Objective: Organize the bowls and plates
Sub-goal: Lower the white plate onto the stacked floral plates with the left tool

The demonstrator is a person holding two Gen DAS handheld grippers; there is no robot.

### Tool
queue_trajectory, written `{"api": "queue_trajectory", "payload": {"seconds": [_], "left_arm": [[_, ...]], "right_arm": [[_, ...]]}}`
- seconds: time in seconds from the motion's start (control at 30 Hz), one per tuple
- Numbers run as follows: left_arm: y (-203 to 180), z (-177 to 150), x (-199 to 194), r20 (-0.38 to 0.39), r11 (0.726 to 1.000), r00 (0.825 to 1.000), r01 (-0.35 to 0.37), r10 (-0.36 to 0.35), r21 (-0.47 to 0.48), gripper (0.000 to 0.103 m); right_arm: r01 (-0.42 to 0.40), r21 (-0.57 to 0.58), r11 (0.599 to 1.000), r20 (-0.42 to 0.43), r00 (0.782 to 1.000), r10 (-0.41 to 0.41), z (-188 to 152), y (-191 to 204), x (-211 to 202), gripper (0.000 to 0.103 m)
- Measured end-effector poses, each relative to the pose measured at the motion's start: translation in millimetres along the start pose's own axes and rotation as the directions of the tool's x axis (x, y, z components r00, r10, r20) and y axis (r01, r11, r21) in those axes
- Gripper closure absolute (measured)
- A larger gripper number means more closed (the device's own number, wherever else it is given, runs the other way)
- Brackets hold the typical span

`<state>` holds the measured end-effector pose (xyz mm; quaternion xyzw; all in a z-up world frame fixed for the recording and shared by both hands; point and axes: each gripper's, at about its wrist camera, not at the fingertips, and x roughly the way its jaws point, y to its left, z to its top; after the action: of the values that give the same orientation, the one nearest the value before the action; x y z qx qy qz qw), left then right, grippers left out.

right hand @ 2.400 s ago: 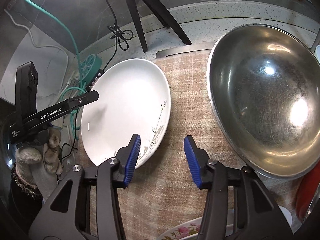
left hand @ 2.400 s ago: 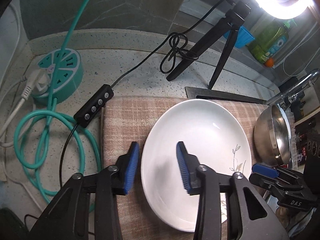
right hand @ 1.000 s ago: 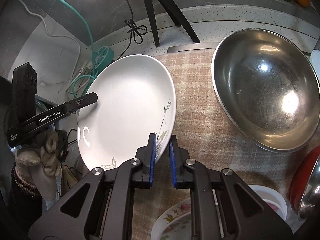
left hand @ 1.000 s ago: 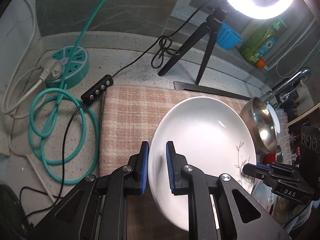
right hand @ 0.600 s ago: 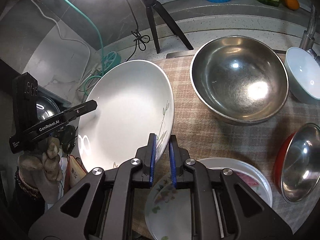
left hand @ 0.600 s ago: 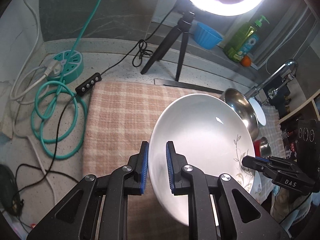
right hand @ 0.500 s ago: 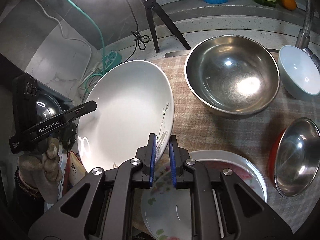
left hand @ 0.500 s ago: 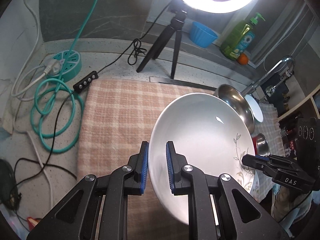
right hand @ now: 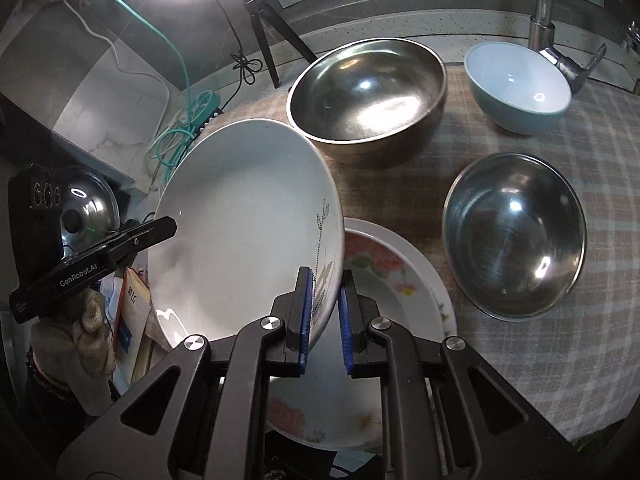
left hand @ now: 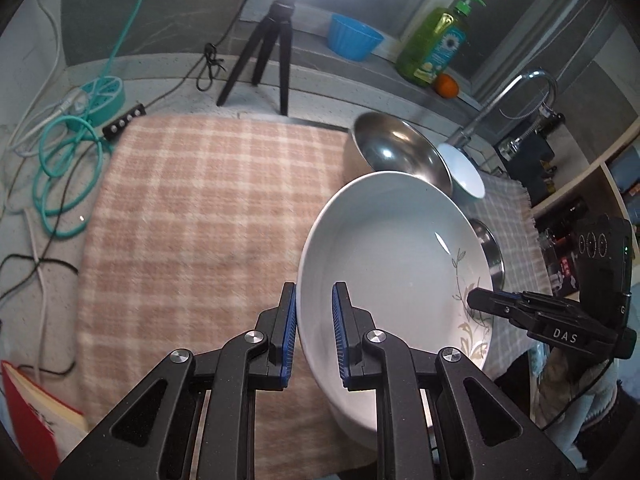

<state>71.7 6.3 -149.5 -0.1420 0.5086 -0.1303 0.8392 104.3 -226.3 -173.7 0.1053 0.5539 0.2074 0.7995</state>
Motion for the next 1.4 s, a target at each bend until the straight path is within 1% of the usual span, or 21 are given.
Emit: {"api": "queue_trajectory", "payload": {"seconds": [0.27,0.57,0.83,1.4], "left_arm": [[-20.0,-25.0,9.9,-0.04,0.999,0.999,0.029,-0.03,-0.025,0.088],[-30.9,-40.8,20.3,-0.08,0.999,0.997,0.02,-0.022,-0.025,0.088],[-34.3,-47.9,26.1,-0.107,1.0,0.994,0.014,-0.017,-0.026,0.088],[-35.2,-51.0,32.7,-0.129,1.0,0.992,-0.011,0.01,-0.007,0.088]], "right_arm": [[0.017,0.021,1.0,-0.021,1.0,-0.017,-24.8,-27.2,-11.0,0.09],[0.024,0.042,0.999,-0.042,0.999,-0.022,-42.4,-41.8,-12.0,0.09],[0.034,0.044,0.998,-0.051,0.998,-0.032,-48.1,-47.0,-12.9,0.09],[0.068,0.021,0.997,-0.062,0.996,-0.066,-50.9,-42.9,-8.8,0.09]]}}
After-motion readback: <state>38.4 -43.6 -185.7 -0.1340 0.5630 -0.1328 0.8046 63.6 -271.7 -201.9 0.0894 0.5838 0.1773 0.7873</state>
